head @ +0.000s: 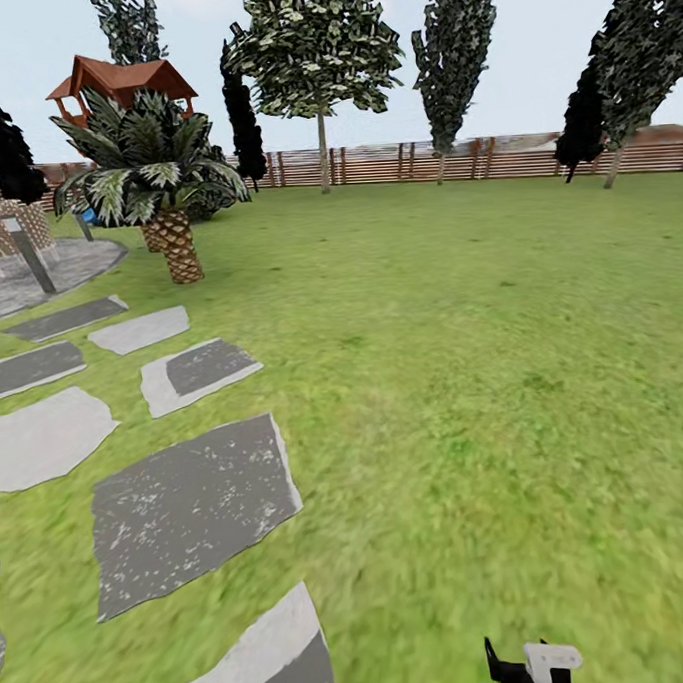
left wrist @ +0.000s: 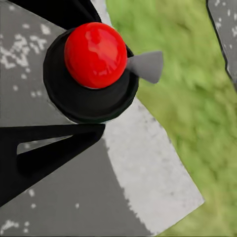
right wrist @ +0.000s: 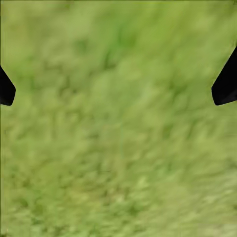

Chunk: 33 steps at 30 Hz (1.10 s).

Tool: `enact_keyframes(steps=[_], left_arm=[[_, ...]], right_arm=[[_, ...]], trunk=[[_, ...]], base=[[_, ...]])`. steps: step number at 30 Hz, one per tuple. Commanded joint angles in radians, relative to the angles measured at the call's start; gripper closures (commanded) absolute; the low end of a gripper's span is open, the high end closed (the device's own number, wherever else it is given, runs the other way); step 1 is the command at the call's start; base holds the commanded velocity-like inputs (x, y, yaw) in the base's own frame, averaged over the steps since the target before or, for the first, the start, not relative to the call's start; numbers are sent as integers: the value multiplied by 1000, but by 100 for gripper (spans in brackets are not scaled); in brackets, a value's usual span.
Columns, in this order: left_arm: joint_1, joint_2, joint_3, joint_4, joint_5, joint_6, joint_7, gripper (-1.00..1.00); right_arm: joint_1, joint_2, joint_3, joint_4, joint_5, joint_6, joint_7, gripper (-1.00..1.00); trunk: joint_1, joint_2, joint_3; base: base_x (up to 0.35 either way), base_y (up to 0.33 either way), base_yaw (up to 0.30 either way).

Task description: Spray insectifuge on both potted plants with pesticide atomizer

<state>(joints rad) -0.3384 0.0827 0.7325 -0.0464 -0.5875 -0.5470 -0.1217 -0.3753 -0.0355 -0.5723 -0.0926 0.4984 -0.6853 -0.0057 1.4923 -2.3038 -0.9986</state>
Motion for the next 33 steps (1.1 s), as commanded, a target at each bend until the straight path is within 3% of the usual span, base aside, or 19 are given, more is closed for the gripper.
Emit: enact_keyframes(steps=[1,15,33], left_arm=[[-1,0,9,0,-1,-2,-7,100],[3,3,10,-2,-2,-5,-7,100],[6,2,10,-4,-1,-7,-7,100]], right_arm=[[-1,2,-9,1,9,-3,-1,-100],[-1,3,-9,1,10,-3,0,-100],[-1,-9,-6,-1,17,-4,3,-100]], trunk=[[0,0,-1],[0,0,-7],[0,0,-7]], base=[[340,9,273],[340,1,272],[340,0,13]])
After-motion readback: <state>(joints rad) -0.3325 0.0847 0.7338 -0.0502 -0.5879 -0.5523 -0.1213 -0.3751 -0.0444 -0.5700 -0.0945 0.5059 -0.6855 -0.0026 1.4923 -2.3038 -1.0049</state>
